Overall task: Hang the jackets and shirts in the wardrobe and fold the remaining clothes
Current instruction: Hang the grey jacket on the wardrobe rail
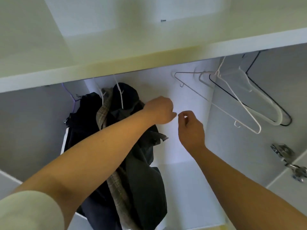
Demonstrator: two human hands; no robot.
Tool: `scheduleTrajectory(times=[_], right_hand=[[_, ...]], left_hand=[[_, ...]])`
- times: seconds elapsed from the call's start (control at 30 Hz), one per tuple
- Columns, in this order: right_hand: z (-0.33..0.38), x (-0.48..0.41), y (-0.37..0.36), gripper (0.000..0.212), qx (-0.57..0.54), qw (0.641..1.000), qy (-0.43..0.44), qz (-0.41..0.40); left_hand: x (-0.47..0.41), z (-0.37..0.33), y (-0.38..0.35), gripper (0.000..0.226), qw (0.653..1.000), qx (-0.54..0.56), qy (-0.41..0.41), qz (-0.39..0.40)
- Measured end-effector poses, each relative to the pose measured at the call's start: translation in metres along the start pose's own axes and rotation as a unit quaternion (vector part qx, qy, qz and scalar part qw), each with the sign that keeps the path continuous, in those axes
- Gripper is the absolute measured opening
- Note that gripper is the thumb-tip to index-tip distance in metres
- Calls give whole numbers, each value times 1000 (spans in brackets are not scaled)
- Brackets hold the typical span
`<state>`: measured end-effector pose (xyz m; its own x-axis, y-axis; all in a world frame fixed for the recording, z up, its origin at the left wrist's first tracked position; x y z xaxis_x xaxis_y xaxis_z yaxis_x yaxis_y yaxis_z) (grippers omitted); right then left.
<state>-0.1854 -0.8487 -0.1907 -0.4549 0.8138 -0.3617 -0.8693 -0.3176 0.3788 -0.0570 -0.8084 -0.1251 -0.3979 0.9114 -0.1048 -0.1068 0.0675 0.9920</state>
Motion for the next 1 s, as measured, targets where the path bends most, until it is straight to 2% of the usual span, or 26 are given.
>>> scheduleTrajectory(times=[0.1, 0.17, 0.23, 0.3, 0.37, 0.4, 0.5, 0.6, 0.67, 0.8, 0.93, 1.0], right_hand=[[-11, -12, 78, 17, 78, 980, 51, -177], [-21, -15, 120, 23, 161, 957, 72, -229], [-36, -18, 148, 33, 228, 947, 45, -220], [-53, -22, 168, 47, 283, 939, -23, -192], [-69, -26, 177, 56, 330, 929, -96, -135], [-76, -28, 178, 57, 336, 928, -124, -101], [-92, -32, 179, 41, 294, 941, -164, -41], [-98, -31, 175, 18, 244, 958, -149, 4], [-94, -28, 176, 15, 243, 964, -110, -8], [-79, -22, 192, 16, 192, 971, -95, -106], [-67, -4, 204, 20, 145, 975, -97, -135], [-66, 11, 214, 21, 140, 971, -105, -162]], left_hand=[[-21, -41, -24, 42, 997, 62, -35, 22], [-36, -65, -32, 32, 989, 141, -44, 14], [-50, -84, -32, 22, 983, 177, -43, -4], [-65, -103, -28, 21, 979, 199, -42, -26], [-81, -123, -25, 21, 961, 276, -27, -20], [-90, -132, -25, 22, 933, 360, -1, 1], [-105, -159, -27, 22, 773, 622, 79, 96], [-111, -172, -16, 27, 680, 724, 95, 64], [-109, -174, -5, 37, 634, 766, 102, 27], [-93, -171, 21, 27, 578, 811, 80, -36], [-65, -169, 26, 8, 569, 817, 67, -67], [-52, -174, 24, 7, 569, 817, 72, -63]])
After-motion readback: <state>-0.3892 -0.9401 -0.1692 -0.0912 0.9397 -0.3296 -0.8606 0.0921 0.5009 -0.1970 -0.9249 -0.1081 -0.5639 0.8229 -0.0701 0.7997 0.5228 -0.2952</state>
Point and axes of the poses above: each hand's wrist, its own x-axis away from the middle knuckle, its own y-axis out of the back of the hand, z = x × y, the point moved 6 cm from there along -x, towards the middle knuckle, and after that the axes turned 5 degrees about -x, right-handed, at the moved point
